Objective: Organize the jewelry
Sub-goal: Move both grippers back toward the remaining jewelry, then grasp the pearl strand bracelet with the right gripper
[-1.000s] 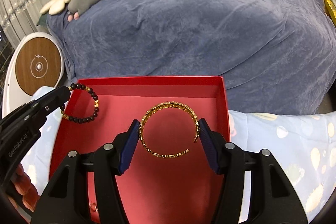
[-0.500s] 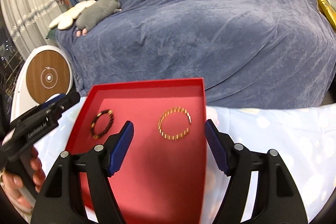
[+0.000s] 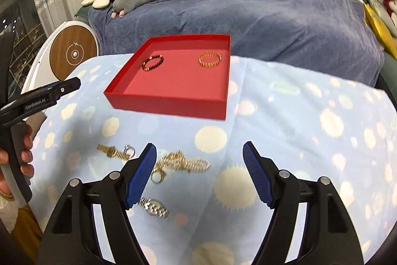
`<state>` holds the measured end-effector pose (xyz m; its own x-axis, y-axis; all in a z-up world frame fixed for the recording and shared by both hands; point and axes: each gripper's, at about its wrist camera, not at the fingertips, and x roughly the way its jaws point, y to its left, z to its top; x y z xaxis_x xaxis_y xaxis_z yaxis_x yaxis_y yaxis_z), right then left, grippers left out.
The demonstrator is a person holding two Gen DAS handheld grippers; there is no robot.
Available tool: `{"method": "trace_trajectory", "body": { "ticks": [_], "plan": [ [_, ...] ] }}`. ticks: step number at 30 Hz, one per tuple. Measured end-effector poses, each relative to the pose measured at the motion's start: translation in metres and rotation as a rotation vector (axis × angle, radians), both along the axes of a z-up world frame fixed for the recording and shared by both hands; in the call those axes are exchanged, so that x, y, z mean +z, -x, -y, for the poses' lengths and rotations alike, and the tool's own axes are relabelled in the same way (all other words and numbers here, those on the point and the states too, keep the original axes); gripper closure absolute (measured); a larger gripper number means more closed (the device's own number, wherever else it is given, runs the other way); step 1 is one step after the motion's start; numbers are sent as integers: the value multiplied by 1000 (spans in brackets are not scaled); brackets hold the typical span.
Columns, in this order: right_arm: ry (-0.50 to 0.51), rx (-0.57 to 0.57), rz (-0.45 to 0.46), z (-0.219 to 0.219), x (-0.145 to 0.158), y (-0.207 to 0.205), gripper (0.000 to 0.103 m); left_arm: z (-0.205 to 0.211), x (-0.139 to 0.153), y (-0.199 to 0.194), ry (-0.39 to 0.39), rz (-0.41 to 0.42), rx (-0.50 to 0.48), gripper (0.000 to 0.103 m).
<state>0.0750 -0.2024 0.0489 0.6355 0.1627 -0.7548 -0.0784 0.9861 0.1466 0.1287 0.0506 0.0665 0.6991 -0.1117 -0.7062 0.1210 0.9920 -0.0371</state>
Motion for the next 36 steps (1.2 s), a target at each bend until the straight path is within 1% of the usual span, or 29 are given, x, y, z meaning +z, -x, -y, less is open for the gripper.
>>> {"method": "trace_trajectory", "body": {
  "ticks": [1,3,8,11,13,17,21,27,29,34,35,36],
  "plan": [
    [-15,2,-20,0,-7,6,33,-1,-6,10,-15,0,8,29],
    [-4,7,-42,-3,-17,15,34,0,-18,25,-25,-15,-3,29],
    [38,35,-50,-12,-33,29,35,1,-42,37,-41,-38,-33,29],
    [54,35,-66,-11,-41,22,38,3,-56,39,-63,-52,-47,29],
    [48,38,-76,-9,-45,16,39,2,-62,39,-55,-72,-52,29],
    [47,93,-93,-14,-53,-2,39,-2,-68,33,-14,-106,-54,29],
    [55,155,-64,-23,-56,-20,39,-2,-71,29,-28,-105,-44,29],
    [19,198,-56,-26,-57,-40,39,-2,-75,25,-14,-117,-45,29],
    [18,213,-58,-27,-60,-45,43,-1,-76,24,-13,-120,-52,29],
    [-18,212,-99,-24,-73,-52,47,1,-77,24,-3,-126,-63,29],
    [-28,217,-113,-25,-75,-52,51,2,-77,24,-2,-124,-65,29],
    [-30,219,-114,-25,-76,-52,52,3,-77,24,-2,-124,-67,29]
  ]
}}
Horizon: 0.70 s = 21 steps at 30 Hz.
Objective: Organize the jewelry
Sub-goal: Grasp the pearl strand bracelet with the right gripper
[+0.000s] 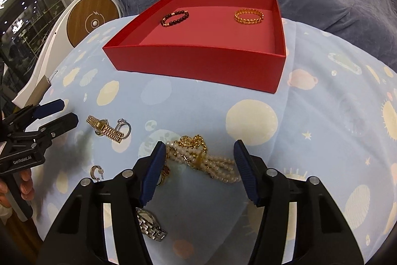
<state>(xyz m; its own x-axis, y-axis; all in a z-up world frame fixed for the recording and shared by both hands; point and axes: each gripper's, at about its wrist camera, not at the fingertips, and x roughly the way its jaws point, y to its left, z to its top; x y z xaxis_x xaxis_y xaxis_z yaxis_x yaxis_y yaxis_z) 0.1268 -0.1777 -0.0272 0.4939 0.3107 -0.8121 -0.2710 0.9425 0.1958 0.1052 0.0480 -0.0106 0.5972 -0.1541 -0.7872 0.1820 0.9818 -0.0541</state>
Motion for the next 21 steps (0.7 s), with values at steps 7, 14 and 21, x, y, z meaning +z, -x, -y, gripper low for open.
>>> {"method": "trace_trajectory", "body": {
  "ticks": [7,14,21],
  "plan": [
    [40,28,-50,-7,2,15,64,2,0,0,5,-5,-2,29],
    [105,8,-49,-10,2,28,82,7,-2,1,12,-17,-13,29],
    [45,-47,-81,0,6,27,84,15,-8,2,1,-28,-35,29]
  ]
}}
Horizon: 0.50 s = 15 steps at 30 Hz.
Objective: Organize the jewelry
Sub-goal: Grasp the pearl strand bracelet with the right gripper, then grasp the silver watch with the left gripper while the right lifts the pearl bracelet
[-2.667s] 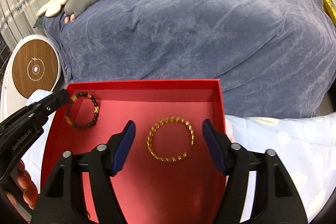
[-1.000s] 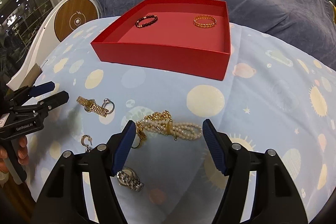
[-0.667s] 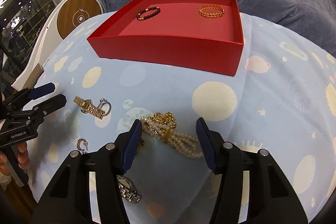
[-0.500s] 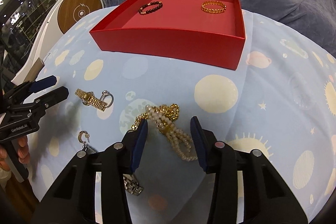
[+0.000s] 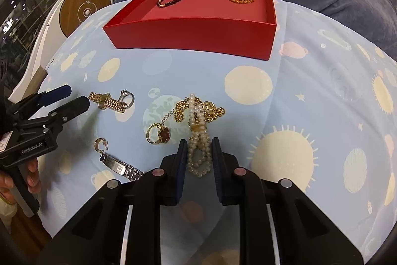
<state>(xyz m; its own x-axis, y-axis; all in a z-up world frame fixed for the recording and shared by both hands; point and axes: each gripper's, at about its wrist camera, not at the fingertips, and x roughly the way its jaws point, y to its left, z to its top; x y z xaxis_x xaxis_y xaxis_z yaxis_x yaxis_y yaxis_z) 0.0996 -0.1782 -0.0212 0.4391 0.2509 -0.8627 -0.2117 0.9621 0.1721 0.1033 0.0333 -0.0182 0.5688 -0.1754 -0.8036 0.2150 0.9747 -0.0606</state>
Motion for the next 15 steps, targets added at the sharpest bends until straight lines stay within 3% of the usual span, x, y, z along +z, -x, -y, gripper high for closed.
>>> {"method": "trace_trajectory", "body": {
  "ticks": [9,15],
  "plan": [
    [-73,-53,69,13,29,11,87,6,1,5,11,13,-31,29],
    [-91,-60,100,19,43,18,88,31,8,24,51,38,-156,29]
  ]
}}
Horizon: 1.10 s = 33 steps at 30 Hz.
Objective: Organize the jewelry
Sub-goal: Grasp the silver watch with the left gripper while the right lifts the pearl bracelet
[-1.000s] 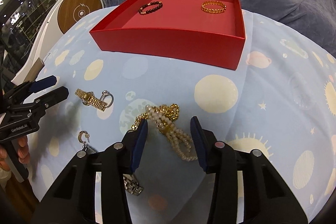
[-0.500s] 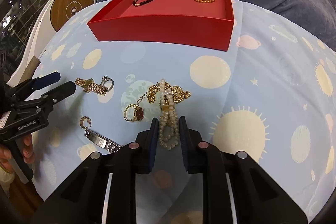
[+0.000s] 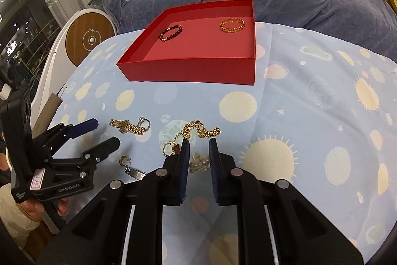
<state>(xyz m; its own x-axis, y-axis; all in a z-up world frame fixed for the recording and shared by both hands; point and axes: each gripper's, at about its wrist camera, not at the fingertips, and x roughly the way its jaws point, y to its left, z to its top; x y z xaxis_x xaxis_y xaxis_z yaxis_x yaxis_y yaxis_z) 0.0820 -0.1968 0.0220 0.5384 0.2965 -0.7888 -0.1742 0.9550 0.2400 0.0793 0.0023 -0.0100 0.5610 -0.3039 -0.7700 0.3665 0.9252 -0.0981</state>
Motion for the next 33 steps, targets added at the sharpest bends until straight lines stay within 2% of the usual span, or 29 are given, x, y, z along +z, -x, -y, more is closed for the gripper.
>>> {"method": "trace_trajectory", "body": {
  "ticks": [5,11,16,17,20,24,25,26,27,30,32,33],
  "plan": [
    [0,-4,0,3,1,3,88,26,-3,18,3,4,-128,29],
    [-4,-11,0,4,3,4,88,48,-13,25,-27,13,-233,30],
    [7,-15,-30,6,-2,4,88,60,-23,22,-47,-13,-280,44],
    [11,-12,-40,7,-3,5,100,61,-26,22,-50,-26,-284,48],
    [-1,-8,-78,14,-8,9,100,63,-28,28,-65,-19,-306,51],
    [9,2,-100,17,-13,14,100,65,-28,37,-88,-7,-340,64],
    [11,6,-106,17,-15,15,98,66,-28,38,-89,-4,-345,69],
    [10,14,-117,16,-17,16,97,67,-28,39,-89,-5,-347,83],
    [9,23,-130,16,-20,16,96,67,-27,38,-82,-12,-353,92],
    [43,51,-140,8,-25,18,86,65,-27,35,-49,-44,-356,94],
    [81,68,-127,2,-26,21,64,65,-26,35,-49,-44,-352,94],
    [97,80,-124,-1,-27,21,65,64,-26,35,-42,-48,-351,94]
  ]
}}
